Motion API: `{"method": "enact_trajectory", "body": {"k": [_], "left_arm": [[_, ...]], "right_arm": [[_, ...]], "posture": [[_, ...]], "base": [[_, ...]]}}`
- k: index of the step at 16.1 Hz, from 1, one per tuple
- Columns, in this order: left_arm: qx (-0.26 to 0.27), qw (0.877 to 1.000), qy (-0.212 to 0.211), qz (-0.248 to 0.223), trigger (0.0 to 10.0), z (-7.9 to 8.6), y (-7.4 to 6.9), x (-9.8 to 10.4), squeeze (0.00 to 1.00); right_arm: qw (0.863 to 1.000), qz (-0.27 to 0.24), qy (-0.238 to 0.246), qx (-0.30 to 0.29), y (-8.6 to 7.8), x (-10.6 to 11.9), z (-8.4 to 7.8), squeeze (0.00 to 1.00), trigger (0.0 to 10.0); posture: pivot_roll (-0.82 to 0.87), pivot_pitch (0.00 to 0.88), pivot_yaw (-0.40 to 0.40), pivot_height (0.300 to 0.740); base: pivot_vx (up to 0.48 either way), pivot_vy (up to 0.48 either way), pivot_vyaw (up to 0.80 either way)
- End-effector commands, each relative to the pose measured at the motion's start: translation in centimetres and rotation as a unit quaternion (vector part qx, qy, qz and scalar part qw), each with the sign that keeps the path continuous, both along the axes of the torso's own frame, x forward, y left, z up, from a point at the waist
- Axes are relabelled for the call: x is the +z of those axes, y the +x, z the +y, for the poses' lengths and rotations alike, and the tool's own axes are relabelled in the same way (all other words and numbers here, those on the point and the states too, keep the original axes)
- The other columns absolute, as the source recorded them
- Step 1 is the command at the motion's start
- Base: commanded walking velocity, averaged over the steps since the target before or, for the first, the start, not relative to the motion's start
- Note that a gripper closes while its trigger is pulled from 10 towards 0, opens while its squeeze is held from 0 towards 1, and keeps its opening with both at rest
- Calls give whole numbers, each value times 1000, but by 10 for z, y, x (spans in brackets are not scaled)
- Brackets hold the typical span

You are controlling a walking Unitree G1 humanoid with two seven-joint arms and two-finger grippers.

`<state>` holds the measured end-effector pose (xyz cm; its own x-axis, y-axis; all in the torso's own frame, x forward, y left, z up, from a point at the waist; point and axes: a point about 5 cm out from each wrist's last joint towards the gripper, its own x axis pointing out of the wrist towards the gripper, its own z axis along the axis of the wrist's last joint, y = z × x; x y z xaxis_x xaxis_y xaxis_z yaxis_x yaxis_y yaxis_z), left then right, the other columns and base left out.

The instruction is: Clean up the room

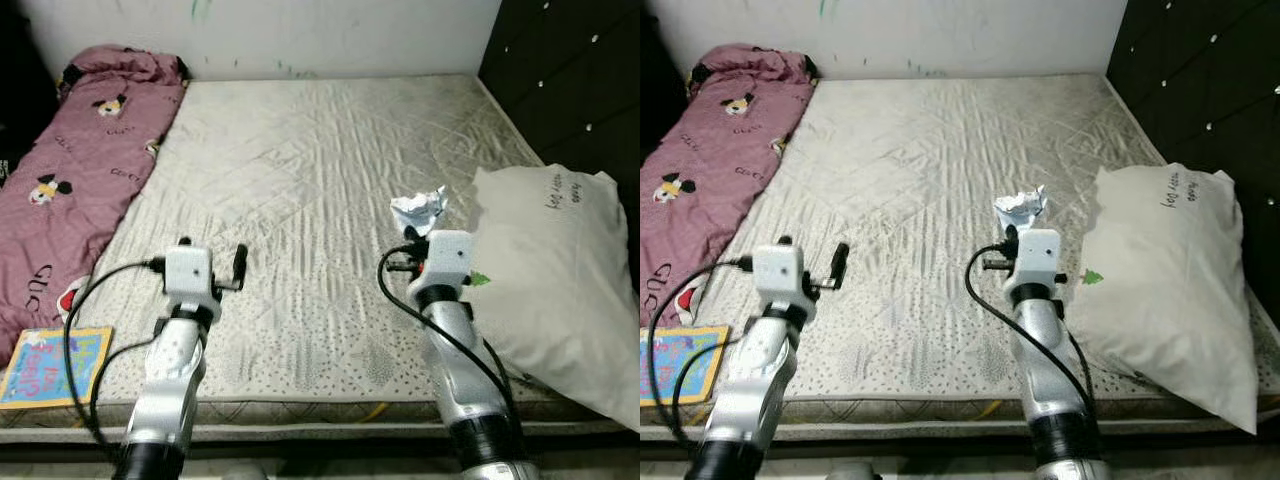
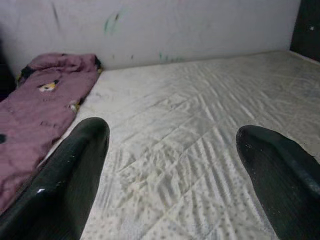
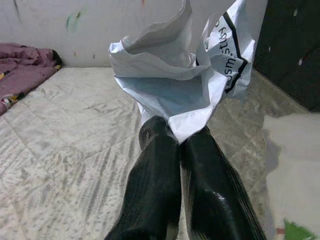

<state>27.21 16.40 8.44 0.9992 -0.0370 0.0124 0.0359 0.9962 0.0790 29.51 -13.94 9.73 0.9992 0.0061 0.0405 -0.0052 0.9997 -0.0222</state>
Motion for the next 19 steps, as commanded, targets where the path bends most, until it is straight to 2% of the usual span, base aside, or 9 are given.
{"method": "enact_trajectory", "body": {"k": [1,4,6,8,11,14,16,18,19], "left_arm": [[7,1000,10,-10,10000,7,-5,4,0],[68,998,9,9,10000,33,-24,-3,0],[78,997,4,14,10000,36,-25,-4,0],[63,998,6,10,10000,29,-22,-1,0],[52,999,2,10,10000,25,-20,1,0],[41,999,-2,8,10000,19,-17,2,0],[37,999,-7,6,10000,15,-17,2,0],[42,999,-23,10,10000,15,-18,1,0],[43,999,-24,10,10000,16,-19,2,0]], "right_arm": [[1000,-11,-19,-11,-7,2,-9,0,10000],[996,8,-30,-86,-23,-6,-38,0,10000],[996,9,-24,-81,-23,-5,-36,0,10000],[997,11,-29,-65,-25,-4,-30,0,10000],[995,17,-20,-92,-29,-5,-39,0,10000],[996,18,-19,-88,-30,-4,-40,0,10000],[998,12,-16,-56,-26,0,-31,0,10000],[999,7,7,-34,-23,6,-23,0,10000],[1000,9,16,-19,-26,4,-19,0,10000]], "posture": [[47,0,21,740],[59,0,9,740],[57,0,10,740],[58,0,12,740],[40,0,25,740],[36,0,19,740],[34,0,16,740],[38,0,10,740],[40,0,8,740]], "base": [[0,0,0],[0,0,0],[0,0,0],[0,0,0],[0,0,-800],[0,0,0],[0,0,0],[0,0,0],[0,0,0]]}}
